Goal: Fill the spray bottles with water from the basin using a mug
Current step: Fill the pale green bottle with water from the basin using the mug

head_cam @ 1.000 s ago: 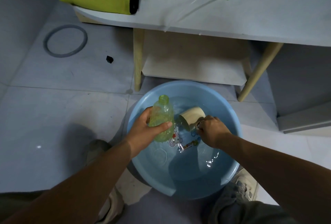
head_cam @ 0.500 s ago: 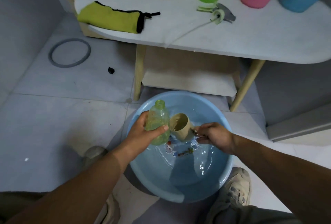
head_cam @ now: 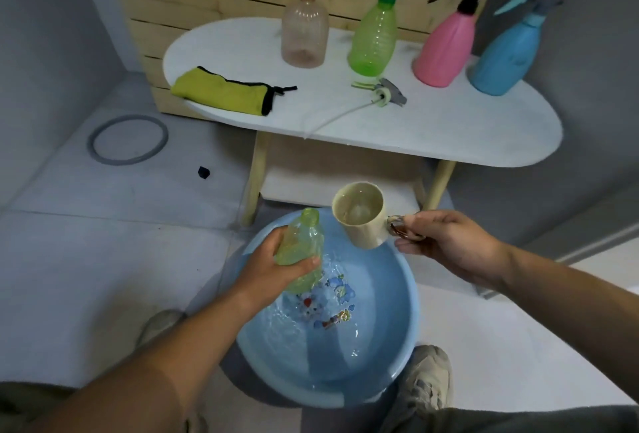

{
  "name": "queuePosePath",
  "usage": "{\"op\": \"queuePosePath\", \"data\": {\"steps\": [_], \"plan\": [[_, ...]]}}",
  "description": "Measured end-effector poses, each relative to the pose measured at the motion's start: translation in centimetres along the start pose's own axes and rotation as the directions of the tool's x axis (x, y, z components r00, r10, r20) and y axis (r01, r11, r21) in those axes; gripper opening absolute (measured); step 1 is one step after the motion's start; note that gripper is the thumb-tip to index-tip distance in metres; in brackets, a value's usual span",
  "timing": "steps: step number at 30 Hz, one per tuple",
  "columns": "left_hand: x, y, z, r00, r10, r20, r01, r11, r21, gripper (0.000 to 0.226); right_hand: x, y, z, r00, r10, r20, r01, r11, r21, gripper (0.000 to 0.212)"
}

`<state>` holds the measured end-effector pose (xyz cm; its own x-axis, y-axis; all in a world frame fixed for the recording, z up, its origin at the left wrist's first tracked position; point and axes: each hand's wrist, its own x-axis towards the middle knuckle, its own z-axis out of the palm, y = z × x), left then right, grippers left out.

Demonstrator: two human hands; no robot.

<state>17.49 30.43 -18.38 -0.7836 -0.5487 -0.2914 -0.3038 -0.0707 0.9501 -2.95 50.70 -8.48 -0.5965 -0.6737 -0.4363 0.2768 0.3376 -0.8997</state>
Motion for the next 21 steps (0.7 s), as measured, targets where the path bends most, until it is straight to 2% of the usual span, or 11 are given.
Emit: {"op": "queuePosePath", "data": {"steps": [5,12,15,21], "plan": [[-0.1,0.9,1.0,0.999,0.03,0.036,-0.03,1.0,0.004,0.052,-2.8,-2.7,0.2,0.996,-0.087,-0.016,0.087,0.996,0.006,0.05],[-0.2,1.5,1.8,0.997,0.042,0.069,-0.043,0.999,0.012,0.076,-3.7,-3.6,1.2,0.985,-0.165,-0.056,0.161,0.984,-0.072,0.039],[-0.1,1.5,1.6,0.997,0.034,0.071,-0.035,0.999,0.012,0.064,-3.6,-3.7,1.3,0.98,-0.188,-0.063,0.176,0.972,-0.153,0.028],[0.3,1.0,1.7,0.997,0.026,0.07,-0.026,1.0,-0.006,0.059,-3.3,-3.7,1.1,0.964,-0.256,-0.075,0.221,0.924,-0.312,0.034]]}}
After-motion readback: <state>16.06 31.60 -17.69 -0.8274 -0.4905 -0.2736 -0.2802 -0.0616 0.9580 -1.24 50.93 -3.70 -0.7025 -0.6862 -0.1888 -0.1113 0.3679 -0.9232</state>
